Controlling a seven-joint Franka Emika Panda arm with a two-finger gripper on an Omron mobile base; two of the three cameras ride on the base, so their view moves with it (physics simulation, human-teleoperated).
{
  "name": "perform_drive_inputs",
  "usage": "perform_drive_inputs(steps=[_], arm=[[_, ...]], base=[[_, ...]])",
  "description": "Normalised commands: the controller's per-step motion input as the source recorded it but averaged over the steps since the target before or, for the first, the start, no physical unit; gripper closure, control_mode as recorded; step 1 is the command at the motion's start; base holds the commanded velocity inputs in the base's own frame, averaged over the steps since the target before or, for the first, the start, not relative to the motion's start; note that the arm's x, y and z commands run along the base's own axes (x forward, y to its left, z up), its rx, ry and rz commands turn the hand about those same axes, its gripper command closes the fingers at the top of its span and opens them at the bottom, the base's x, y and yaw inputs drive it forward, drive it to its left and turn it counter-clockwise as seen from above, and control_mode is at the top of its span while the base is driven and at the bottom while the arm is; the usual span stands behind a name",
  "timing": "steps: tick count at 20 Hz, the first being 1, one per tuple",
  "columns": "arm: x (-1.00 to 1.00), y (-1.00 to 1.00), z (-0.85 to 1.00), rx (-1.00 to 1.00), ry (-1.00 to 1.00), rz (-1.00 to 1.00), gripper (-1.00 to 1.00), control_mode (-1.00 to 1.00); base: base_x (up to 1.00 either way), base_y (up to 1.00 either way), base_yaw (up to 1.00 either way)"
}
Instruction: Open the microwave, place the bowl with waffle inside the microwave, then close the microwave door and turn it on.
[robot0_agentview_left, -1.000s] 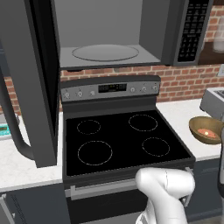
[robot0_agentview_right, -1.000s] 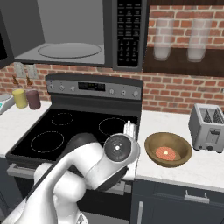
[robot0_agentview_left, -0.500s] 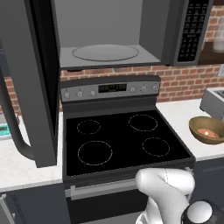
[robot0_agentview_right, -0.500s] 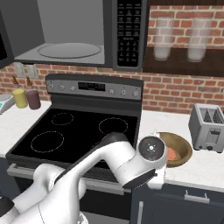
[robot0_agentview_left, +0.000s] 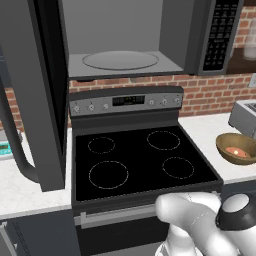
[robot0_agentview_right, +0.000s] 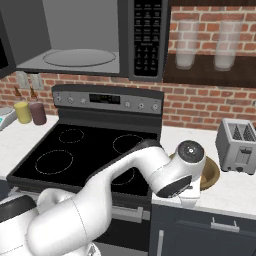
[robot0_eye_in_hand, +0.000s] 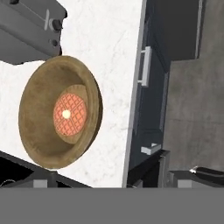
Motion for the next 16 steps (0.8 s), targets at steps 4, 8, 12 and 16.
perform_drive_inputs(steps=[4, 8, 12, 16], arm=[[0.2, 0.0, -0.46, 0.0, 0.0, 0.12, -1.0, -1.0], [0.35, -0.01, -0.35, 0.0, 0.0, 0.09, -1.0, -1.0], [0.34, -0.18, -0.25, 0.0, 0.0, 0.08, -1.0, -1.0], [0.25, -0.39, -0.25, 0.0, 0.02, 0.05, -1.0, -1.0]], base=[[0.0, 0.0, 0.0], [0.0, 0.0, 0.0], [0.0, 0.0, 0.0], [0.0, 0.0, 0.0]])
